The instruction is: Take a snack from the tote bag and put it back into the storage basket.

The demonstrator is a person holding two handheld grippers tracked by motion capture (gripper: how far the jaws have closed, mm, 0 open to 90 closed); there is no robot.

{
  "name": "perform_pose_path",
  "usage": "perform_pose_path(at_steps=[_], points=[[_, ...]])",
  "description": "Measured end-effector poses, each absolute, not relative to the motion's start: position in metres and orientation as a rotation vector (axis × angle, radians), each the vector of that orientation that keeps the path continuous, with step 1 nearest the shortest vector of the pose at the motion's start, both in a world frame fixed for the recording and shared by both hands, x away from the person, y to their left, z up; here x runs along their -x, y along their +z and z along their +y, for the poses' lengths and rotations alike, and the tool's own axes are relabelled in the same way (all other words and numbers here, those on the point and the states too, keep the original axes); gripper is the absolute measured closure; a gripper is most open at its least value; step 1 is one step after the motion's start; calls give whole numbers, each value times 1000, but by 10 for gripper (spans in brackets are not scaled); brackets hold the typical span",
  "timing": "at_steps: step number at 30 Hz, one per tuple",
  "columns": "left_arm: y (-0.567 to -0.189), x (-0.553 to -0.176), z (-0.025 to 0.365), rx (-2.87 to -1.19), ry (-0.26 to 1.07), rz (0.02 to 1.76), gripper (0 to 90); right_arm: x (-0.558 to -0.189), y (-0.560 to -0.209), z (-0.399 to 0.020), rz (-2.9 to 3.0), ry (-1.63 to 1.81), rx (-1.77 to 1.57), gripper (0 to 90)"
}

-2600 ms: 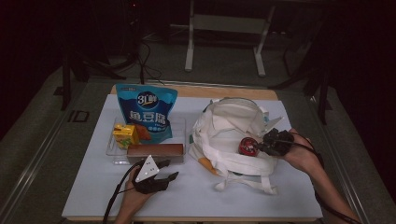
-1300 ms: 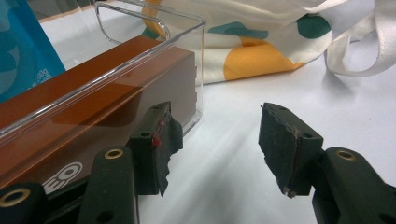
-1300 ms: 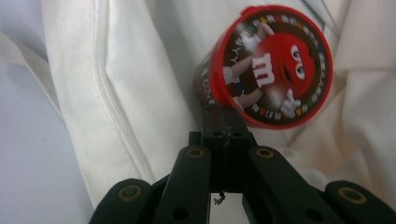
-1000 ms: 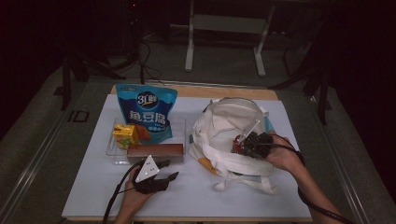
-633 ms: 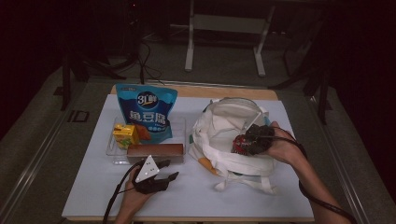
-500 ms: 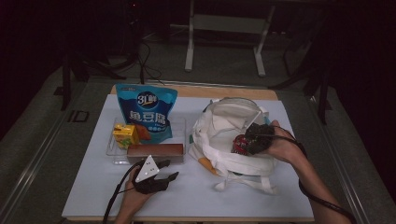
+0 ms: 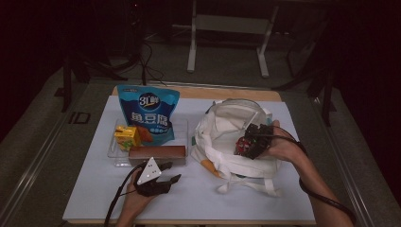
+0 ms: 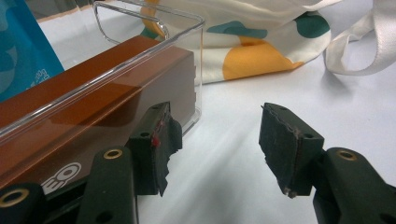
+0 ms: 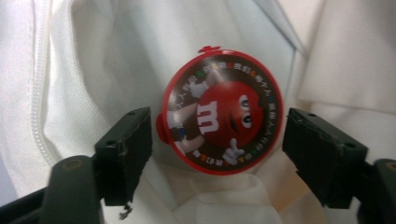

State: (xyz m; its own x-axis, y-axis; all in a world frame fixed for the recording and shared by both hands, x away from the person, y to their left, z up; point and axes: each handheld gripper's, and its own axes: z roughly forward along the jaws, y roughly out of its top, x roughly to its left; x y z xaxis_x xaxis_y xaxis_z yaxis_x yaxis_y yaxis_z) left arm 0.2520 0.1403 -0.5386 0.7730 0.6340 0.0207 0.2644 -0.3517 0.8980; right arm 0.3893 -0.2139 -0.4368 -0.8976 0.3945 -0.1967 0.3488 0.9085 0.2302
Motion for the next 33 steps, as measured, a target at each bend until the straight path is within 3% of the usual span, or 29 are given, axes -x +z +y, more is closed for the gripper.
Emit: perform_pose_path(at_steps=[19,33], points=[[-539,-252,140,-1944,453,678,448,-401,-444,-205,2810,250,-683,237],[-539,-252,140,-1945,452,674,448,-410,-450,-201,2871,223,-565,224]])
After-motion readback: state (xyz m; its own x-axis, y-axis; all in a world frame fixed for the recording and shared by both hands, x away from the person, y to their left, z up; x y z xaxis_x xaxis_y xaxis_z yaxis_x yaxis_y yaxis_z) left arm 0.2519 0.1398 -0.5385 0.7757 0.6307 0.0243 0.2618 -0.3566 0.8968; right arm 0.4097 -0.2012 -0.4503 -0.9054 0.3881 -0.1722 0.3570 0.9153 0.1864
